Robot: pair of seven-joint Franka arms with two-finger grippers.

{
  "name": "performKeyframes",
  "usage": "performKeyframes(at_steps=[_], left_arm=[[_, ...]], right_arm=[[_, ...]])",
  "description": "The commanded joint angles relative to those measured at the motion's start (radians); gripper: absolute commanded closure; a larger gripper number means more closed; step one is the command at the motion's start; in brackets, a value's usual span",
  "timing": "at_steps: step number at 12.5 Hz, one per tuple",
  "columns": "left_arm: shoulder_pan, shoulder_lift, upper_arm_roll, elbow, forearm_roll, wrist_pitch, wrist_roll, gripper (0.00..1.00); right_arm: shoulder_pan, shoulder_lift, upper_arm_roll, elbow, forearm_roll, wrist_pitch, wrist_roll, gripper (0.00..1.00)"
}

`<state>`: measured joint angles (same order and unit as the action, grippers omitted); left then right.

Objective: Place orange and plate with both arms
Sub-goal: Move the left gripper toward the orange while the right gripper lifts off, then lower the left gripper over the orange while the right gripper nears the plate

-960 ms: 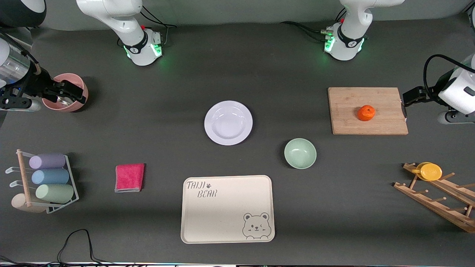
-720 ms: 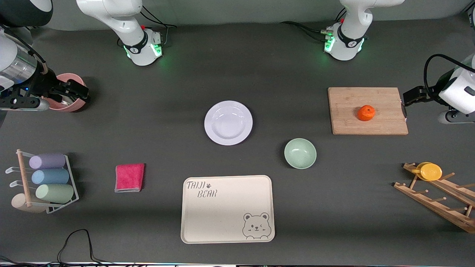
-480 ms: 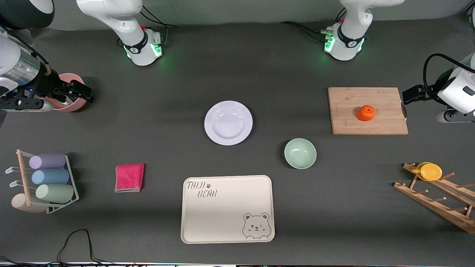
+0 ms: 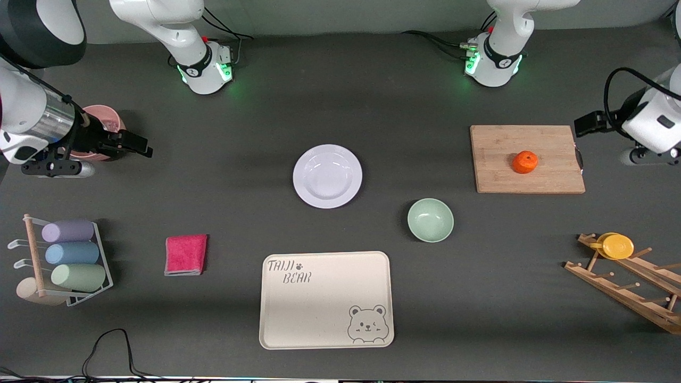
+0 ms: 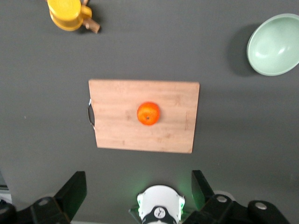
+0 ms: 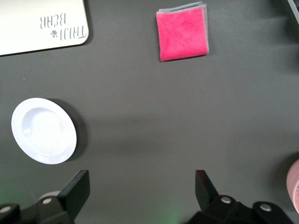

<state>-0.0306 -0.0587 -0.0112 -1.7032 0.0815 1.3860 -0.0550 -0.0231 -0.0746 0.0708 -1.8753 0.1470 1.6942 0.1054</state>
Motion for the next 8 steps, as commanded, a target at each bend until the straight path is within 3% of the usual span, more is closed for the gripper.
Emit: performKeyframes(at_steps=[1, 4, 6, 8], left_arm=[[0.009, -0.256, -0.004, -0.301, 0.007, 0.056, -0.022, 0.0], [0.009, -0.479, -0.003, -0.586, 0.004, 0.155, -0.036, 0.0], [0.008, -0.478, 0.004, -0.625, 0.004, 0.192, -0.036, 0.0], [0.014, -0.48, 0.004, -0.724, 0.004, 0.304, -0.036, 0.0]], right_arm=[[-0.009, -0.002, 0.049, -0.047, 0.019, 0.086, -0.003, 0.0], [-0.009, 0.038, 0.125, -0.05, 0.023, 0.142, 0.01, 0.0], [-0.009, 0.067, 0.17, -0.048, 0.025, 0.168, 0.014, 0.0], [-0.009, 0.099, 0.19, -0.048, 0.017, 0.182, 0.011, 0.0]])
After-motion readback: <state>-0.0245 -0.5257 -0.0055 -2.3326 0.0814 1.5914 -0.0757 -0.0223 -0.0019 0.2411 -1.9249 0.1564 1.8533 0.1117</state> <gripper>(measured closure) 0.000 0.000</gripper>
